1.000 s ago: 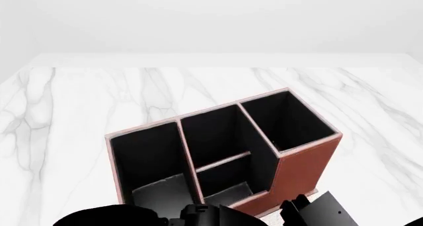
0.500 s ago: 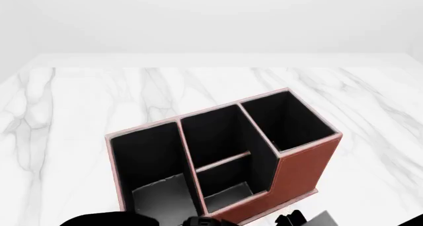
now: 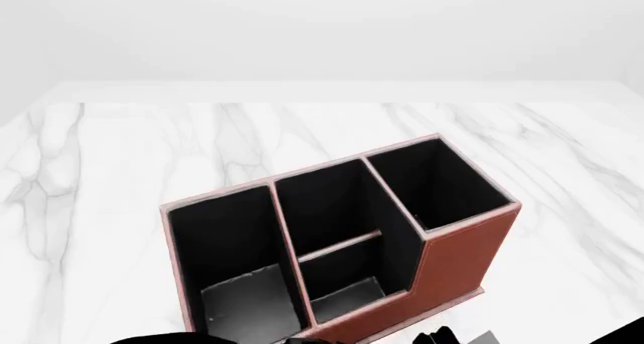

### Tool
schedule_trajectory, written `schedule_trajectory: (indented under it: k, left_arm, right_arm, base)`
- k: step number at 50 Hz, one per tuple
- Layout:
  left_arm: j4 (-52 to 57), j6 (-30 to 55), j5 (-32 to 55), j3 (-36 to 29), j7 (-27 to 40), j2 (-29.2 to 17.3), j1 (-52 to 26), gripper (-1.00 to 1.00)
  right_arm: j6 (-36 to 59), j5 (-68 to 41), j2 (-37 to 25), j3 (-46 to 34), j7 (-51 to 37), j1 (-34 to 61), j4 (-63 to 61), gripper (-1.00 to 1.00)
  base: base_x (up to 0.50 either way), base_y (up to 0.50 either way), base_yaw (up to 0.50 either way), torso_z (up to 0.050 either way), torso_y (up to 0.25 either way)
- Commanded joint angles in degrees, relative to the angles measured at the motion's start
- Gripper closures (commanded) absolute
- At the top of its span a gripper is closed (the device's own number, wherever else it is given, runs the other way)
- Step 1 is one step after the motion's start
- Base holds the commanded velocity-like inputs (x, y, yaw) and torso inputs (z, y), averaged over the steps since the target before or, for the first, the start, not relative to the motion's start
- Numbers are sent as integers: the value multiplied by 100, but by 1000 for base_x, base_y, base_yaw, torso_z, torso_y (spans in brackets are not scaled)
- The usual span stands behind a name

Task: Pick up the book and place it in the back compartment of the caddy.

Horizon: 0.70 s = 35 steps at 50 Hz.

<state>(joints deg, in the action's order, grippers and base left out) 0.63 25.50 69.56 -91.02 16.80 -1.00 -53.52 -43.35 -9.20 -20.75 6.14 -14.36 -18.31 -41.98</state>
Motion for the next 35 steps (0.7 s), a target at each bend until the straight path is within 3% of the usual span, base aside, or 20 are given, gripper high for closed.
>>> schedule_trajectory:
  k: [1,12,20,21,35]
  left_arm:
    - [-28,98,-238,144,-220,99,217,-100]
    - [-47,203,-519,169,-343,99,415,-100]
    - [112,266,-1207,155,-413,99,425,-100]
    - [91,249,-1170,200,-444,95,415,100]
    - [-34,92,-1578,206,-413,90,-22,100]
  right_arm:
    - [6,106,85,108,83,-8,12,-100]
    - [2,101,68,109,66,-6,43,-100]
    - [-1,110,63,65,67,20,93,-100]
    - [-5,105,61,58,67,24,100,-100]
    - [-19,105,49,29,53,37,148,-100]
  base:
    - [0,0,0,0,0]
    - [0,0,0,0,0]
    - [0,0,0,0,0]
    - [0,0,0,0,0]
    - [0,0,0,0,0]
